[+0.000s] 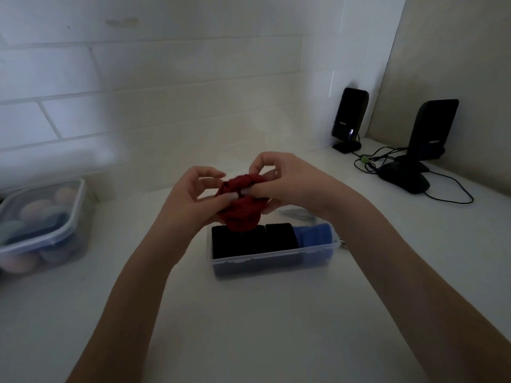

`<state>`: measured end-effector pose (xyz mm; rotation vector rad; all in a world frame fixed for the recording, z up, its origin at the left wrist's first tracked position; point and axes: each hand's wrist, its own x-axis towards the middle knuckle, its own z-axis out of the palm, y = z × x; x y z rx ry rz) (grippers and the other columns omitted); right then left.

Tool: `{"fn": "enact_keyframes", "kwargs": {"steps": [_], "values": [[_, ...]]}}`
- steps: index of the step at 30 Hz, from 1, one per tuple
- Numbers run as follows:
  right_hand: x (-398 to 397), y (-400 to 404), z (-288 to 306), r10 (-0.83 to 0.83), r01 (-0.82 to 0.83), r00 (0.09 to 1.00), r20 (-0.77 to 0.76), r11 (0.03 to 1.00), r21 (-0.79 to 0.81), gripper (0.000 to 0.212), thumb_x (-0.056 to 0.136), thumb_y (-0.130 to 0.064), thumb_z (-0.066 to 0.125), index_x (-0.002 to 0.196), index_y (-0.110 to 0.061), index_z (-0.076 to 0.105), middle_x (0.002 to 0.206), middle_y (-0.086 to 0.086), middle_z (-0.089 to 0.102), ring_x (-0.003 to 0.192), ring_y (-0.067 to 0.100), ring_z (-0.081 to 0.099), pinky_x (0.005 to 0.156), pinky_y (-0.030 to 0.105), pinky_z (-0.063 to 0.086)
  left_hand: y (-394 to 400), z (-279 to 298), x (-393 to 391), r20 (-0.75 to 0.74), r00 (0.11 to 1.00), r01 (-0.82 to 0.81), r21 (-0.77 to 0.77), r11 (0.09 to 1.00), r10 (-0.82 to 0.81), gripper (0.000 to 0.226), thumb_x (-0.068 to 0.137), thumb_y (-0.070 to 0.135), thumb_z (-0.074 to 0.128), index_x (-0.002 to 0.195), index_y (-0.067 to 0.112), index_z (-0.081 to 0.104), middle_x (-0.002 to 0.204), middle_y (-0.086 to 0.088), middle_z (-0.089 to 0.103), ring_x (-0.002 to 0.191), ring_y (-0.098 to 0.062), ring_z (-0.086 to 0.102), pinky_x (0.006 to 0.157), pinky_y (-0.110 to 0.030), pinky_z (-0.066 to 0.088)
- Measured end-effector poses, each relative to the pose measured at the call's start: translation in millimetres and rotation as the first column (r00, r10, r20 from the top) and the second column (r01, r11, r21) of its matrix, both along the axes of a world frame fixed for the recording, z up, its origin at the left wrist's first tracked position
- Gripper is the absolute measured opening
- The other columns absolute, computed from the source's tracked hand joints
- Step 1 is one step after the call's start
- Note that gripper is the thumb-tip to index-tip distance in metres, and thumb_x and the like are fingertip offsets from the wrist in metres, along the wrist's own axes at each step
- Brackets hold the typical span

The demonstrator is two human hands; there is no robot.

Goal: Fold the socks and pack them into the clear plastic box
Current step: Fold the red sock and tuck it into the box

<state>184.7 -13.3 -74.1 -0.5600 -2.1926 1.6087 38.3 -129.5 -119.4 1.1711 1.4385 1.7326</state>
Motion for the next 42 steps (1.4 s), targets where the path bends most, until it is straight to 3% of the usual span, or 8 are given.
{"fn": "enact_keyframes", "kwargs": {"steps": [4, 9, 11, 14, 20, 31, 37, 42], "values": [[-8.8, -6.4, -12.6, -0.051, 0.011, 0.98, 0.19, 0.979, 0.203, 0.024, 0.078, -0.015, 0.073, 0.08, -0.019, 0.05, 0.068, 0.005, 0.066, 0.043, 0.006, 0.06, 0.041, 0.017, 0.047, -18.1, -9.7, 4.0, -0.347, 0.925, -0.165, -0.01, 0.986, 0.151, 0.034, 0.073, 0.004, 0.074, 0.085, 0.033, 0.06, 0.097, 0.007, 0.061, 0.074, -0.014, 0.069, 0.046, -0.018, 0.05], [-22.4, -22.2, -32.2, -0.117, -0.012, 0.966, 0.231, 0.872, 0.49, 0.018, 0.079, -0.013, 0.067, 0.074, -0.02, 0.051, 0.072, -0.008, 0.053, 0.053, 0.012, 0.061, 0.052, 0.023, 0.052, -29.1, -7.7, 6.1, -0.777, 0.626, -0.186, -0.062, 0.981, 0.07, 0.038, 0.069, -0.003, 0.073, 0.077, 0.033, 0.068, 0.087, 0.014, 0.061, 0.078, -0.006, 0.06, 0.059, -0.006, 0.043], [-26.3, -26.3, -37.6, -0.163, -0.031, 0.952, 0.26, 0.791, 0.61, 0.012, 0.08, -0.012, 0.063, 0.075, -0.02, 0.055, 0.074, -0.007, 0.05, 0.071, 0.018, 0.058, 0.067, 0.028, 0.05, -28.2, -5.7, 8.0, -0.849, 0.528, -0.203, -0.107, 0.973, 0.017, 0.03, 0.072, -0.001, 0.071, 0.08, 0.028, 0.072, 0.084, 0.01, 0.066, 0.077, -0.007, 0.058, 0.069, -0.013, 0.046], [-28.3, -25.6, -40.4, -0.203, -0.091, 0.923, 0.327, 0.71, 0.698, 0.004, 0.081, -0.016, 0.065, 0.084, -0.018, 0.067, 0.084, 0.0, 0.056, 0.078, 0.018, 0.054, 0.068, 0.026, 0.042, -26.2, -1.4, 11.4, -0.935, 0.346, -0.278, -0.178, 0.944, -0.074, 0.025, 0.08, 0.013, 0.067, 0.095, 0.032, 0.074, 0.084, 0.009, 0.072, 0.086, -0.015, 0.053, 0.08, -0.036, 0.045], [-21.7, -18.8, -34.7, -0.082, -0.225, 0.936, 0.344, 0.613, 0.758, 0.02, 0.079, -0.018, 0.07, 0.096, -0.019, 0.059, 0.09, -0.004, 0.043, 0.085, 0.015, 0.043, 0.071, 0.027, 0.035, -29.8, 18.1, 10.8, -0.862, 0.43, -0.221, -0.39, 0.894, -0.27, 0.034, 0.079, 0.008, 0.069, 0.108, 0.027, 0.07, 0.104, 0.003, 0.072, 0.095, -0.017, 0.062, 0.088, -0.035, 0.048], [-21.0, -16.7, -42.0, -0.134, -0.354, 0.873, 0.469, 0.488, 0.798, 0.04, 0.075, -0.045, 0.067, 0.109, -0.026, 0.063, 0.108, -0.003, 0.064, 0.103, 0.021, 0.052, 0.076, 0.033, 0.028, 1.7, 14.2, 30.5, -0.894, 0.152, -0.517, -0.435, 0.737, -0.421, 0.022, 0.083, 0.024, 0.058, 0.104, 0.017, 0.06, 0.1, -0.007, 0.066, 0.095, -0.027, 0.062, 0.075, -0.031, 0.046], [-21.7, -15.8, -50.9, -0.14, -0.36, 0.877, 0.459, 0.44, 0.823, 0.037, 0.079, -0.051, 0.059, 0.105, -0.026, 0.057, 0.106, -0.002, 0.065, 0.102, 0.023, 0.058, 0.078, 0.036, 0.022, 0.5, 15.1, 29.3, -0.867, 0.141, -0.462, -0.484, 0.743, -0.477, 0.018, 0.083, 0.027, 0.056, 0.094, 0.014, 0.062, 0.096, -0.008, 0.069, 0.093, -0.028, 0.065, 0.095, -0.038, 0.047], [-18.5, -11.3, -49.1, -0.079, -0.392, 0.852, 0.518, 0.56, 0.73, 0.047, 0.077, -0.047, 0.065, 0.112, -0.023, 0.046, 0.114, -0.003, 0.064, 0.106, 0.022, 0.057, 0.084, 0.036, 0.032, -1.1, 25.5, 33.5, -0.832, 0.258, -0.439, -0.554, 0.707, -0.491, 0.029, 0.081, 0.035, 0.056, 0.103, 0.016, 0.061, 0.101, -0.004, 0.068, 0.09, -0.022, 0.063, 0.071, -0.027, 0.044]]}}
